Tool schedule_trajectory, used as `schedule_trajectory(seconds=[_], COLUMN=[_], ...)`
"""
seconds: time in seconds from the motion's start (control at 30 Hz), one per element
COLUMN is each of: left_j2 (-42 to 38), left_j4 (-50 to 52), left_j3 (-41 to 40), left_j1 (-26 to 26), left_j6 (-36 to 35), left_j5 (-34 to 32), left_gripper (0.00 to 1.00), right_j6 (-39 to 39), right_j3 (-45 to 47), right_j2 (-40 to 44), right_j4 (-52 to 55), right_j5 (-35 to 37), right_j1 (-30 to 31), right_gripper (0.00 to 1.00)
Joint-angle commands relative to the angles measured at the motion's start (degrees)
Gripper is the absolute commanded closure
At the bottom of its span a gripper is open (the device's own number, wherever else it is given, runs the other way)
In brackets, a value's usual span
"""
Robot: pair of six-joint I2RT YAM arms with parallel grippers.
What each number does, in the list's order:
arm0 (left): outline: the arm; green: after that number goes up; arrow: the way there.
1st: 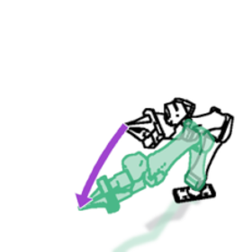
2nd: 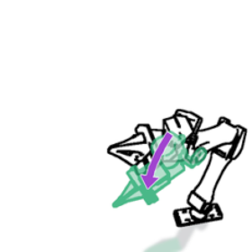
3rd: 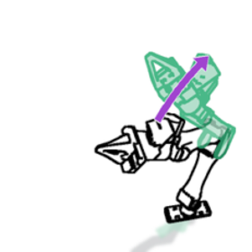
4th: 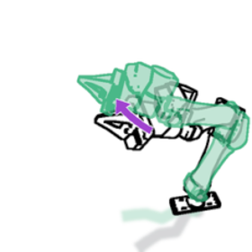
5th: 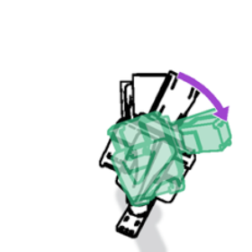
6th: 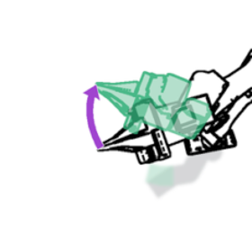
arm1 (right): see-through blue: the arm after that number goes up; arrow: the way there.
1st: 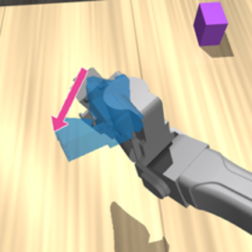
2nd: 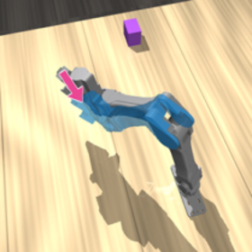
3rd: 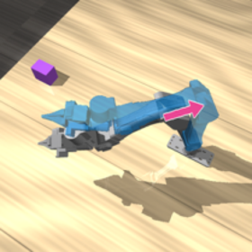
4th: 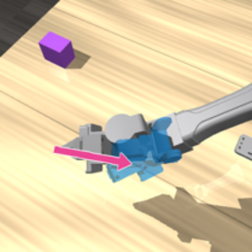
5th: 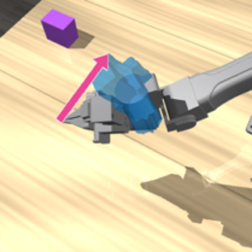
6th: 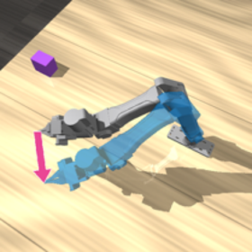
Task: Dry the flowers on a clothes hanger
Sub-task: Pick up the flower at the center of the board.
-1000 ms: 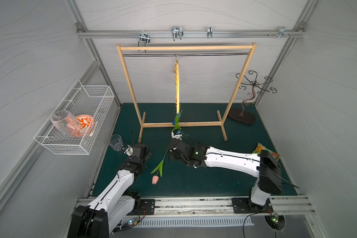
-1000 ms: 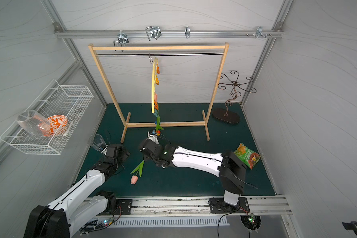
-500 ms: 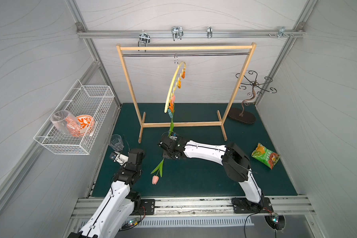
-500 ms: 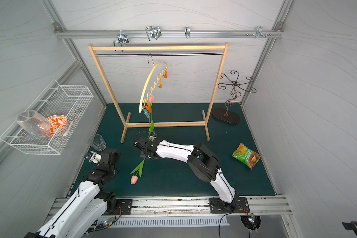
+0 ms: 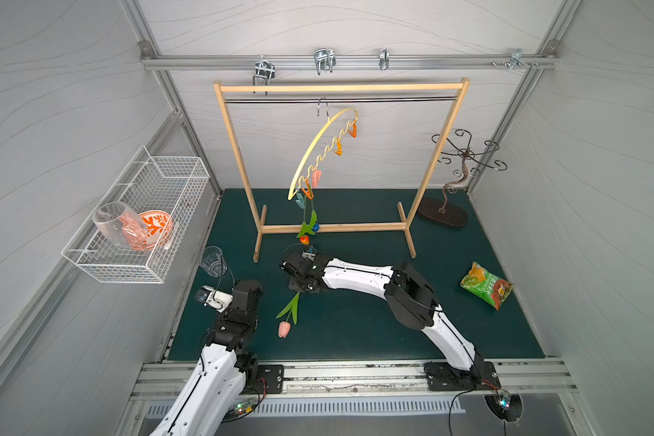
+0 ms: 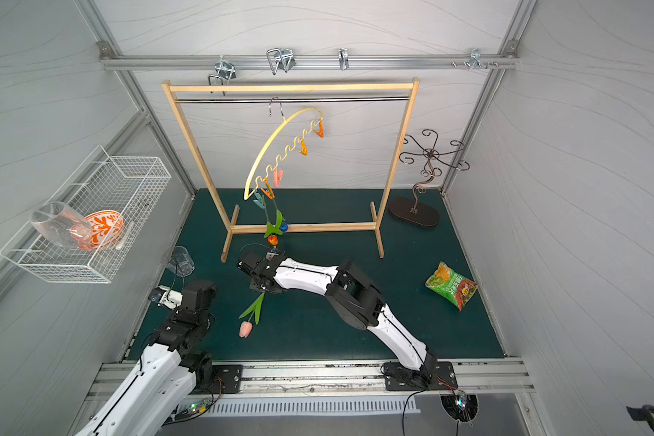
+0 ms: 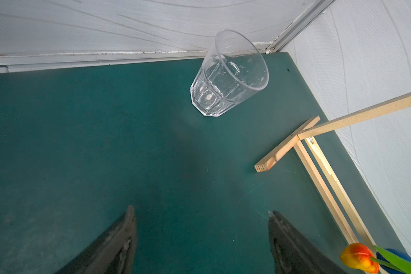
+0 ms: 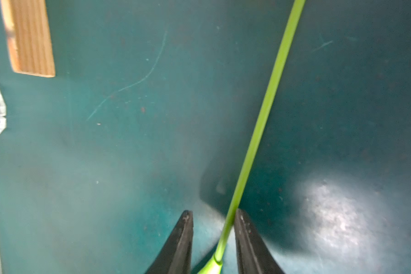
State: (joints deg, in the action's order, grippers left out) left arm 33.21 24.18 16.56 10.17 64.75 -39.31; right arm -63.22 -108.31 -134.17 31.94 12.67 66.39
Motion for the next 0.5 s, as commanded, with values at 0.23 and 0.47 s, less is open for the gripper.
schedule_trajectory(seconds=[0.23,0.47], left_j2=[-0.17,-0.17], left_j4=[-1.15,-2.05], left_j3=[0.46,0.32], left_j1=[-0.21,-0.21], left_j6=[-0.32,-1.09], left_j5=[-1.05,-0.42], left_gripper=[0.12,0.13], right_j6=[-2.4,-3.35], right_j3=[0.3,8.78], right_j2=[-1.63,5.69], right_j4=[3.72,0.26], right_j5=[1.04,3.9], right_j1=[-0.12,-0.08], right_gripper=[0.82,0.99])
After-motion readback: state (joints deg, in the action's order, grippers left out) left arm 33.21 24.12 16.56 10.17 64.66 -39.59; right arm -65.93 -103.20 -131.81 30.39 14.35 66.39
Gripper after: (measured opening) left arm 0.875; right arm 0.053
